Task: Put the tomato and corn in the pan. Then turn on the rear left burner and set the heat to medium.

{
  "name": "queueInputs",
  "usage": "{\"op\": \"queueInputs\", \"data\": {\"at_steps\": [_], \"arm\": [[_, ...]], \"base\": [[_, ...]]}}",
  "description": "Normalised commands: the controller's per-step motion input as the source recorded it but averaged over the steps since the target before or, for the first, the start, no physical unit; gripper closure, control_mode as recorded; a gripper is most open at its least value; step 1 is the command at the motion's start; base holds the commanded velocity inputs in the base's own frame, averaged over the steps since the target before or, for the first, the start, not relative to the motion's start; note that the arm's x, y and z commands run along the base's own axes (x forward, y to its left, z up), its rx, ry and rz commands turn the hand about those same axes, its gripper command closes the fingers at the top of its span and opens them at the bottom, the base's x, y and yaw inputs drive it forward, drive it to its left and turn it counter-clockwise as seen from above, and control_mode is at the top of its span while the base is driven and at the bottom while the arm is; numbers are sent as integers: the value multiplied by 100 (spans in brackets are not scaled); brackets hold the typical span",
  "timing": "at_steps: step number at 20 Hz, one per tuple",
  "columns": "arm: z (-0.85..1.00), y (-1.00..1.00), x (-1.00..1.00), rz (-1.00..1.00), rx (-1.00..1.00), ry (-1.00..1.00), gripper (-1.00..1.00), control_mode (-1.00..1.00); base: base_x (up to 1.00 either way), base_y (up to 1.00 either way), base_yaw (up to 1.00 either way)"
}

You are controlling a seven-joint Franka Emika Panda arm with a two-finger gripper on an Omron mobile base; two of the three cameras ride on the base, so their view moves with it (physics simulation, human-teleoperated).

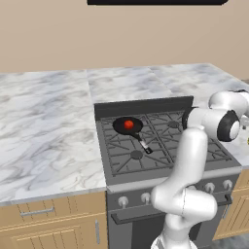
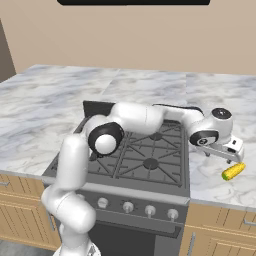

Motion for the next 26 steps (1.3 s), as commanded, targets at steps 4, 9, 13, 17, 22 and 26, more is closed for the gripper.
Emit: {"op": "queueInputs", "data": {"at_steps": [4, 9, 13, 17, 22, 26], "arm": [[-17, -34, 2, -7, 0, 2, -100, -100], [-23, -40, 6, -10, 1, 2, -100, -100], [-17, -31, 6, -10, 4, 2, -100, -100], [-6, -5, 0, -2, 8, 0, -100, -100], [-6, 0, 5, 0, 7, 0, -100, -100], [-17, 0, 24, 0, 3, 0, -100, -100]], "base": [[0, 0, 0], [0, 0, 0], [0, 0, 0], [0, 0, 0], [0, 0, 0], [0, 0, 0]]}}
